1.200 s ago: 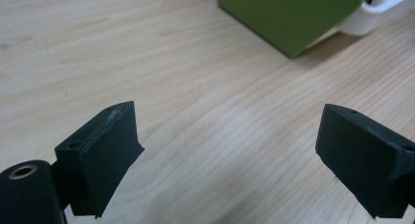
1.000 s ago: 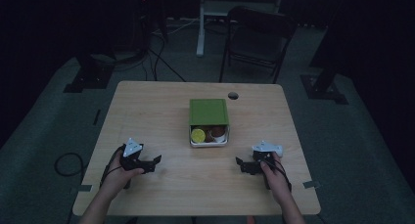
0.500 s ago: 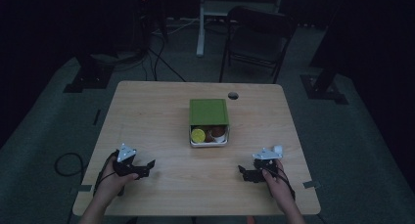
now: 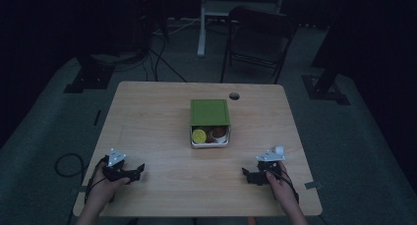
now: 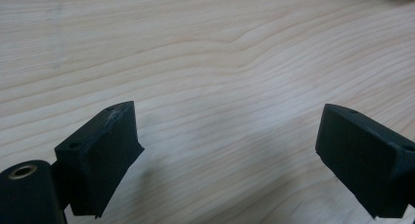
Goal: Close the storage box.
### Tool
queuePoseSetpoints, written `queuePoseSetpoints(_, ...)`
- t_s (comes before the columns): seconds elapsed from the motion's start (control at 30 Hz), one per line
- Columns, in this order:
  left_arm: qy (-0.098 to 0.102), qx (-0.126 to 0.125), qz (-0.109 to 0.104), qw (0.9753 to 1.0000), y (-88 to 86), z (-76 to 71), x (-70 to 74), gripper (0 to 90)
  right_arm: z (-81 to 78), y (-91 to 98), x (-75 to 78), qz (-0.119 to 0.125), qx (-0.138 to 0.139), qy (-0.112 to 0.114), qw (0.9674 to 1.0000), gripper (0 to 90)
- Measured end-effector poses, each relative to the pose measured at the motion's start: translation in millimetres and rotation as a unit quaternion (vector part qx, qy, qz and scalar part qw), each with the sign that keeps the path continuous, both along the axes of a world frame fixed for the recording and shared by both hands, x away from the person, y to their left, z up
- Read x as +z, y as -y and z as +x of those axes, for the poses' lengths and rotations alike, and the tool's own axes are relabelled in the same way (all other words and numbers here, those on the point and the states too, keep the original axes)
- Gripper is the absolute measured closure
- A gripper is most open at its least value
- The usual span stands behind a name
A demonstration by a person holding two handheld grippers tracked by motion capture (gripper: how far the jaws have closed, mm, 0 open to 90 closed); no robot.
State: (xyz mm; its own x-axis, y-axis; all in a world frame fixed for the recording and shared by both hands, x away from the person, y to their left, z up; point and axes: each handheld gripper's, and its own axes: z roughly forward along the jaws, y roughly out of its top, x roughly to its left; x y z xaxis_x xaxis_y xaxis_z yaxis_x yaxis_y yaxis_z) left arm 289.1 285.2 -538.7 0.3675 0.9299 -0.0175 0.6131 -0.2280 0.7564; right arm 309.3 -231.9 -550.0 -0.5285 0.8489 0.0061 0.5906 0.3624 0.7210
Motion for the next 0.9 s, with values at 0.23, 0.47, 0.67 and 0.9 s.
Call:
queuePoseSetpoints(0.23,-0.007,0.010,0.004,0.9999,-7.6,-3.7,-3.6,9.2,0.1,0.5,-0.1,0.000,0.002,0.000,1.0000,11.0)
queuePoseSetpoints(0.47,-0.017,0.034,0.019,0.9991,-11.1,-4.7,-5.4,9.2,0.1,0.5,-0.1,0.000,0.002,0.000,1.0000,11.0)
queuePoseSetpoints(0.67,-0.034,0.065,0.025,0.9970,-8.6,-4.1,-7.0,9.1,0.0,0.6,-0.1,0.000,0.002,0.000,1.0000,11.1)
queuePoseSetpoints(0.9,-0.036,0.127,0.022,0.9909,-0.9,-4.1,-6.8,9.0,0.0,0.6,-0.2,0.001,0.002,0.000,1.0000,11.0)
